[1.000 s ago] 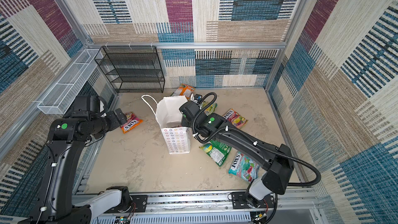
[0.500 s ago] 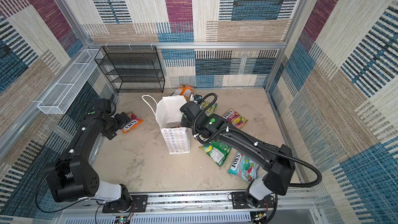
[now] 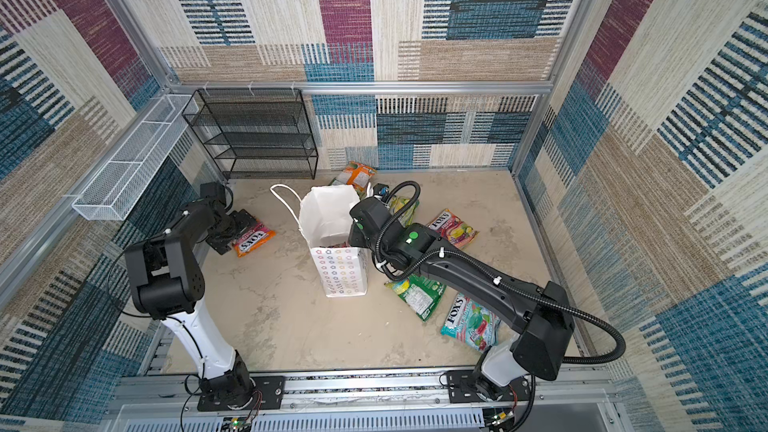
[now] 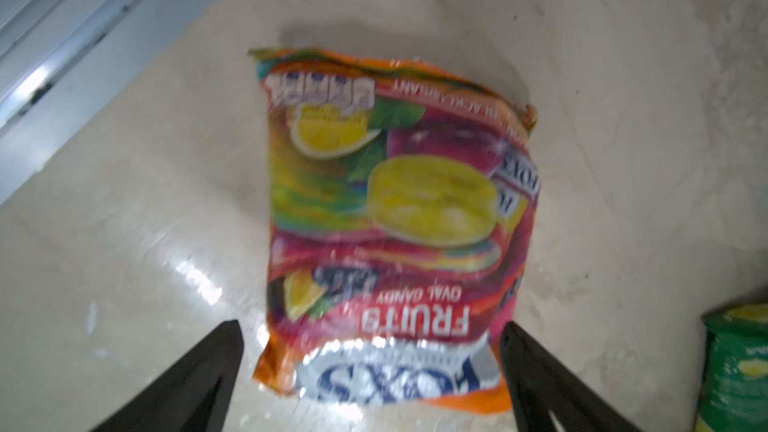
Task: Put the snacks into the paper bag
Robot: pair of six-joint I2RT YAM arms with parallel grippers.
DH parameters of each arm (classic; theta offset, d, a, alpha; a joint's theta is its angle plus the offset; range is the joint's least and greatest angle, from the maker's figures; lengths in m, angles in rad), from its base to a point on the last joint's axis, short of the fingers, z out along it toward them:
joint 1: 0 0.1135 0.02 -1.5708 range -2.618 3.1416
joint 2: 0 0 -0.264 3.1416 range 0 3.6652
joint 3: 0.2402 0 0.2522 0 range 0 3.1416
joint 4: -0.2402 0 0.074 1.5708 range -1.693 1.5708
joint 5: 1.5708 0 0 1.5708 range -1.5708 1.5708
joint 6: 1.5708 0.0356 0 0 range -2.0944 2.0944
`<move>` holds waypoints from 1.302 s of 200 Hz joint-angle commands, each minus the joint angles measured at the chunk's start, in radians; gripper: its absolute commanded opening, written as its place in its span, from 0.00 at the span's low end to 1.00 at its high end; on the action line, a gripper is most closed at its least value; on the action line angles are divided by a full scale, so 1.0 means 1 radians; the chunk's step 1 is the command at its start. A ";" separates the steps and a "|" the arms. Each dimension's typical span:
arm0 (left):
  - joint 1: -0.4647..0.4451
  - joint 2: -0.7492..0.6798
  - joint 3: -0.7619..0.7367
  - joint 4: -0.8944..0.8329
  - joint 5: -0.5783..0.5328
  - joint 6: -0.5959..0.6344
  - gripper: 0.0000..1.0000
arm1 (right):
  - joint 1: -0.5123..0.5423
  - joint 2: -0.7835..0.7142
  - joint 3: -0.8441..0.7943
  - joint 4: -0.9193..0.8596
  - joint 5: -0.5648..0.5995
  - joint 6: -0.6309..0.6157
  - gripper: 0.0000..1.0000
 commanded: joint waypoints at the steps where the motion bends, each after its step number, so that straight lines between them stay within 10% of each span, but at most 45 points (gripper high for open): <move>1: 0.001 0.060 0.064 -0.036 0.006 0.026 0.99 | 0.000 0.002 0.006 0.017 -0.007 -0.015 0.00; 131: -0.018 0.144 0.108 -0.104 -0.009 0.028 0.90 | 0.000 0.004 0.013 0.019 -0.014 -0.023 0.00; 260: -0.039 -0.044 -0.155 0.037 0.142 -0.145 0.48 | 0.000 0.014 0.027 0.037 -0.075 -0.053 0.00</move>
